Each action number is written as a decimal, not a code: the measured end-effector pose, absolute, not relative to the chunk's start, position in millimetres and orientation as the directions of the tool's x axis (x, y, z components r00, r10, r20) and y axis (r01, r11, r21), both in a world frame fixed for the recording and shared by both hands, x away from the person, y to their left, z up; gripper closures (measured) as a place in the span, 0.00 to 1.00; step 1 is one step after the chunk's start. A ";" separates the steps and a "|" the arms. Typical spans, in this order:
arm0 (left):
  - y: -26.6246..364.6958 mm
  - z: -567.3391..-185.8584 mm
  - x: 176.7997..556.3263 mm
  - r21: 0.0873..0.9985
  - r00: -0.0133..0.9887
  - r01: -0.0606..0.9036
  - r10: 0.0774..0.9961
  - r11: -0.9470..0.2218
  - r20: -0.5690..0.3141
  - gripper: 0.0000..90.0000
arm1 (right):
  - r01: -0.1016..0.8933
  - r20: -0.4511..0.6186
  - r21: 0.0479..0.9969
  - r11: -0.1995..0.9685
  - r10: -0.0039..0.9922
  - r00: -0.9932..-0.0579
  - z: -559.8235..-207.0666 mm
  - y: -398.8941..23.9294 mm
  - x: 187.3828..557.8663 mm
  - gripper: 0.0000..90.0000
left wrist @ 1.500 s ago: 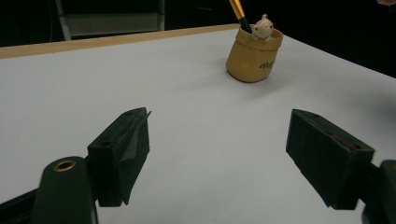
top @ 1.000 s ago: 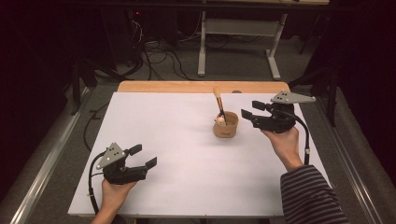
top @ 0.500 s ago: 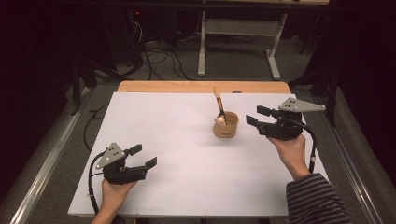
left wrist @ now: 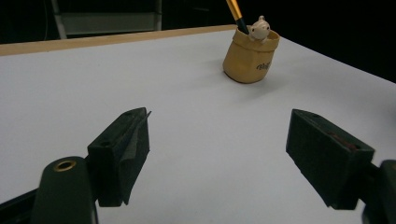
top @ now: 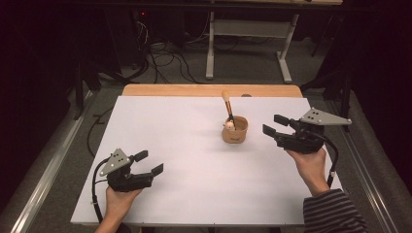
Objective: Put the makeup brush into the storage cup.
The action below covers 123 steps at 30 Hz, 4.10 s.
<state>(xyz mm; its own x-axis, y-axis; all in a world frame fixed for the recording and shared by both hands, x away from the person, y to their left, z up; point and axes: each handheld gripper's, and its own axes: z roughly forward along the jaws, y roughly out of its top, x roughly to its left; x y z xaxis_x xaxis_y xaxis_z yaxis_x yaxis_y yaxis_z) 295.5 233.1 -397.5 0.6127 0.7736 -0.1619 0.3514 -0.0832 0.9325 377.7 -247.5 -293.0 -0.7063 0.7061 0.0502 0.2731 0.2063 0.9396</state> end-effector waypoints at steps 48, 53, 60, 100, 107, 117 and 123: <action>234.7 -397.9 295.9 0.928 0.627 0.367 0.754 -0.062 -0.198 0.25 | 0.285 0.117 0.950 0.130 0.697 -0.708 -324.8 -275.7 326.1 0.39; 235.1 -398.2 296.2 0.926 0.626 0.372 0.754 -0.061 -0.202 0.25 | 0.286 0.127 0.951 0.119 0.694 -0.708 -329.2 -277.5 323.6 0.39; 235.1 -398.3 296.1 0.926 0.626 0.373 0.753 -0.061 -0.203 0.26 | 0.297 0.136 0.948 0.115 0.698 -0.703 -335.2 -279.9 320.2 0.39; 235.9 -398.4 296.1 0.926 0.625 0.373 0.754 -0.060 -0.203 0.26 | 0.364 0.180 0.926 0.103 0.727 -0.662 -378.8 -287.9 324.6 0.38; 234.9 -398.5 296.7 0.926 0.626 0.372 0.754 -0.068 -0.197 0.26 | 0.360 0.165 0.926 0.111 0.740 -0.652 -384.6 -287.0 325.5 0.39; 234.5 -399.0 297.7 0.925 0.630 0.373 0.752 -0.076 -0.192 0.26 | 0.346 0.122 0.927 0.143 0.758 -0.640 -393.8 -282.3 327.4 0.38; 234.1 -399.3 298.3 0.923 0.634 0.375 0.750 -0.082 -0.191 0.26 | 0.335 0.073 0.923 0.190 0.768 -0.636 -399.4 -277.6 326.4 0.38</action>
